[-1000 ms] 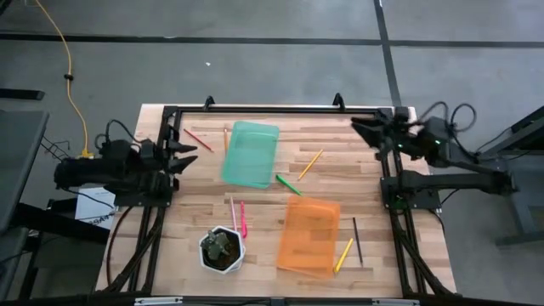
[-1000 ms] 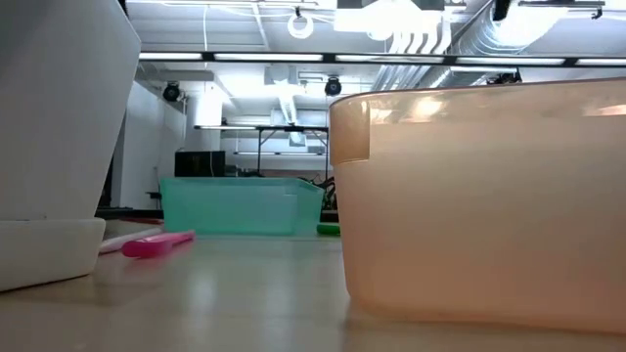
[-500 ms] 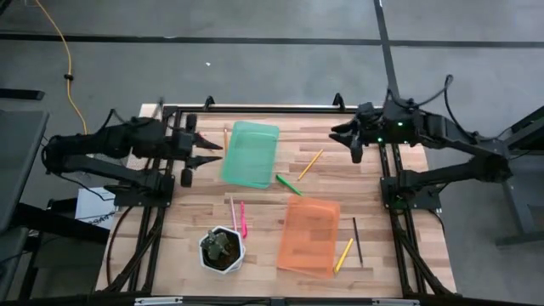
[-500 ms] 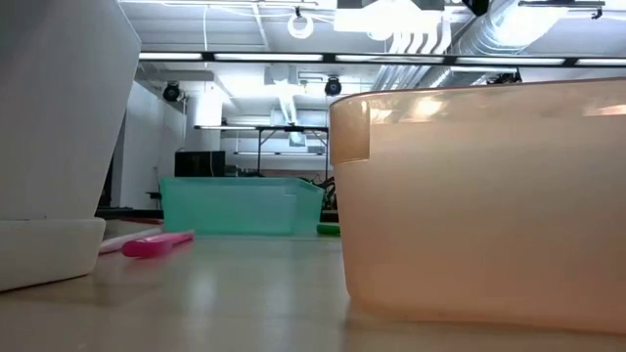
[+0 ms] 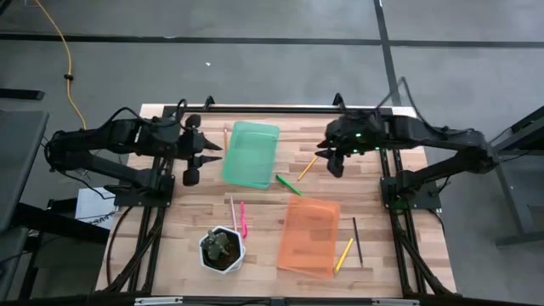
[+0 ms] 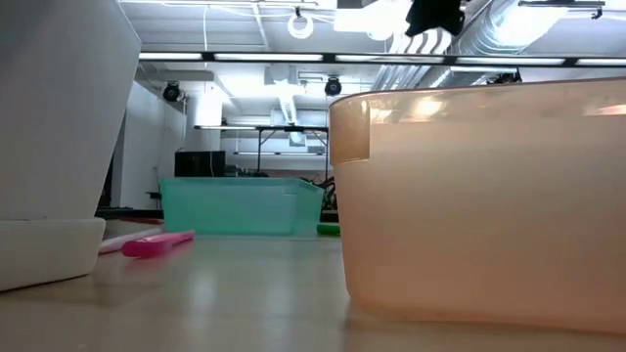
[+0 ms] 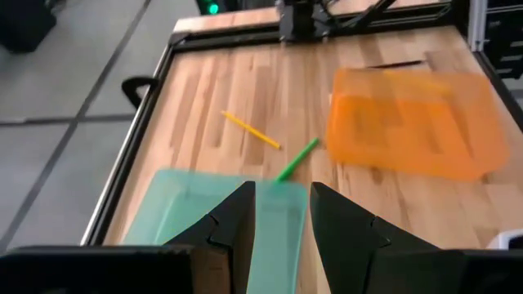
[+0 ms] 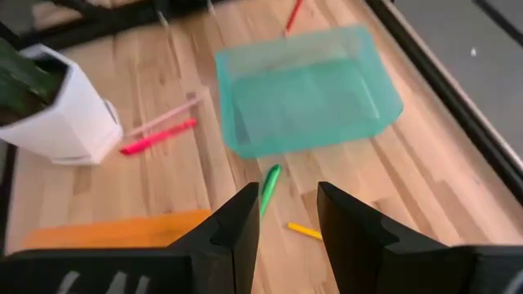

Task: Sort pens & pencils
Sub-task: Put the yellow pencil into the green bin

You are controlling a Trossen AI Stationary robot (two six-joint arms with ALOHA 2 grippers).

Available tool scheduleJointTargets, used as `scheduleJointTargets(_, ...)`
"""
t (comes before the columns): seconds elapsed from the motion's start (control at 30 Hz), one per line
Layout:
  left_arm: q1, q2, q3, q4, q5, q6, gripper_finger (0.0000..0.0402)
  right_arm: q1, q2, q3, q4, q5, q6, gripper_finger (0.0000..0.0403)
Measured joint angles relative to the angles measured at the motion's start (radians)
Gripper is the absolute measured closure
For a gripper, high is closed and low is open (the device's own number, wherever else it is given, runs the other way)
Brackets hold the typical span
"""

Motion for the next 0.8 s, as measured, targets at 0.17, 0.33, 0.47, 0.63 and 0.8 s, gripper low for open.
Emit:
scheduleJointTargets(0.17,0.000,-0.038,-0.013,-0.056,-0.015,-0.038,0.0293,-0.007,0.105,0.000,0.002,-0.028,0.022,0.0286)
scheduleJointTargets(0.33,0.000,-0.071,-0.063,-0.073,-0.029,-0.069,0.0293,-0.013,0.200,0.000,0.057,-0.102,0.089,0.0286)
scheduleJointTargets(0.47,0.000,-0.109,-0.138,-0.070,-0.047,-0.103,0.0293,-0.013,0.280,0.020,0.081,-0.141,0.107,0.0286)
scheduleJointTargets(0.63,0.000,-0.177,-0.248,-0.049,-0.045,-0.152,0.0293,-0.019,0.391,0.101,-0.025,-0.119,-0.015,0.0286)
scheduleJointTargets(0.8,0.000,-0.256,-0.328,-0.030,-0.029,-0.210,0.0293,-0.039,0.455,0.134,-0.109,-0.067,-0.167,0.0286)
